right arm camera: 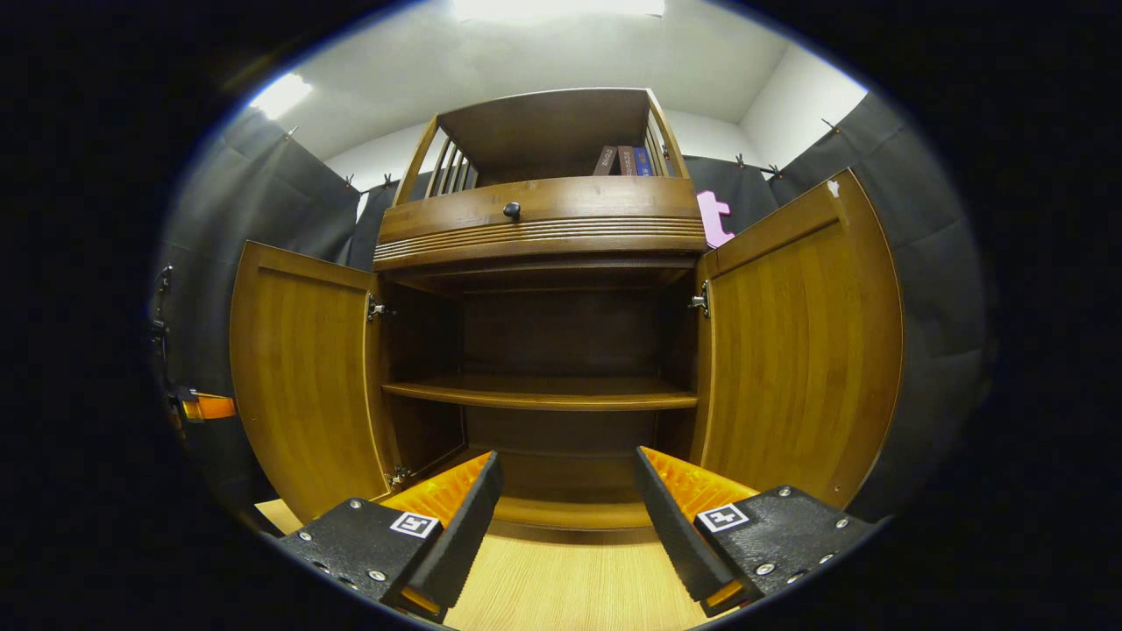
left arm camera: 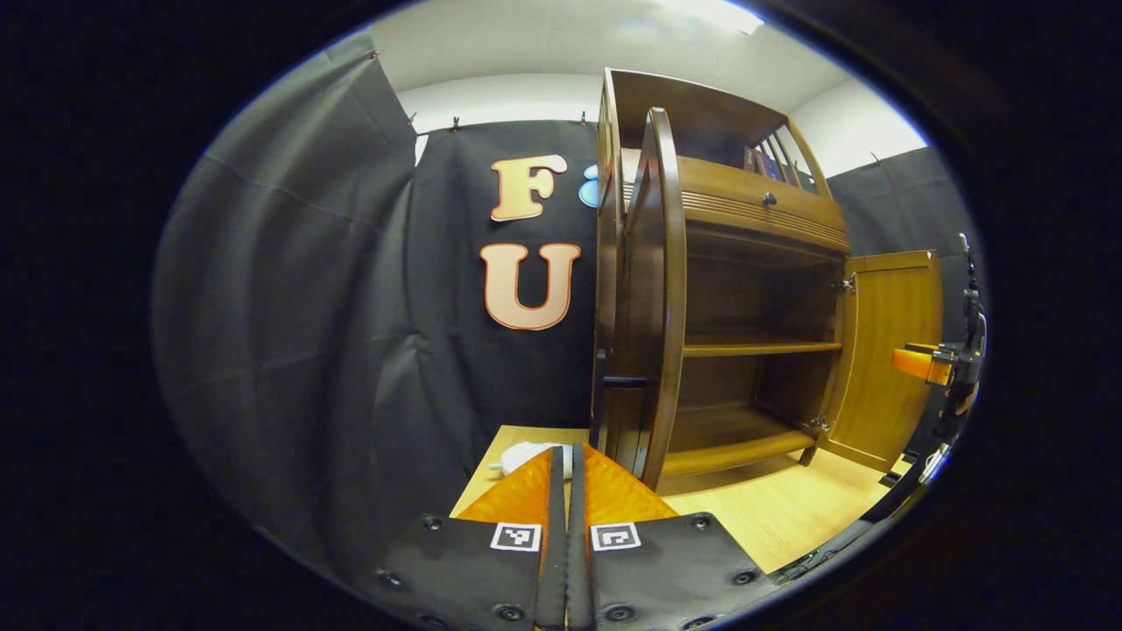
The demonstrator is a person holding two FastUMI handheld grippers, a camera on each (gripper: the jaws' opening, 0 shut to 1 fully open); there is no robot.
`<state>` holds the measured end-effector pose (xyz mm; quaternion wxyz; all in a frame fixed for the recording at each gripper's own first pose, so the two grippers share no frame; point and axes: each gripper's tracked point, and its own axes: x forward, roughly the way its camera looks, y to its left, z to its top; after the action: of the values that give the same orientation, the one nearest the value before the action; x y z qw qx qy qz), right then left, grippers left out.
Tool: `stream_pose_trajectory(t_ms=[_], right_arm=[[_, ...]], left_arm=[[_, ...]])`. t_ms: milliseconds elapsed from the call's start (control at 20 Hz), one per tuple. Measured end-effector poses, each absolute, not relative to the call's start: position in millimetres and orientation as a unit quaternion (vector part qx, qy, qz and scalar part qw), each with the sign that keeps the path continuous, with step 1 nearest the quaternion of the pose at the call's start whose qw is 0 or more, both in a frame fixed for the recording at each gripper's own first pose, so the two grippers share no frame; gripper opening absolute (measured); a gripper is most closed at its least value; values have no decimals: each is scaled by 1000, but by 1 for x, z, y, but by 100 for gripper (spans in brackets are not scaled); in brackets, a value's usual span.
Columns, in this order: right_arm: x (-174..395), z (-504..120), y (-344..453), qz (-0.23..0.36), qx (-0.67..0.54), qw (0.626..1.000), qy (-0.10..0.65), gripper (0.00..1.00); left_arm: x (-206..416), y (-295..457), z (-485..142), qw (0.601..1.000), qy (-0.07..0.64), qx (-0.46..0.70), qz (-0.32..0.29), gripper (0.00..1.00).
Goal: Open the right door of the double-door shoe cabinet with the right hand, and open the left door with the left hand.
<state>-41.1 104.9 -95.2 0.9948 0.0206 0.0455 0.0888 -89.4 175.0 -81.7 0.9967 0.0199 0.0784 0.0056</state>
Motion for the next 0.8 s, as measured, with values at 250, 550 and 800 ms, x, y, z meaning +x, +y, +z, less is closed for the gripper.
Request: stream_pose_trajectory(t_ms=[250, 550, 800], right_arm=[[-47, -85, 97, 92, 11, 995, 43, 97], [-56, -64, 79, 85, 6, 996, 32, 92], [-60, -48, 63, 79, 0, 997, 26, 92]], left_arm=[[-111, 146, -60, 996, 72, 19, 38, 7], [-112, 86, -16, 1000, 25, 5, 16, 39], [-99, 47, 6, 1000, 8, -11, -10, 84]])
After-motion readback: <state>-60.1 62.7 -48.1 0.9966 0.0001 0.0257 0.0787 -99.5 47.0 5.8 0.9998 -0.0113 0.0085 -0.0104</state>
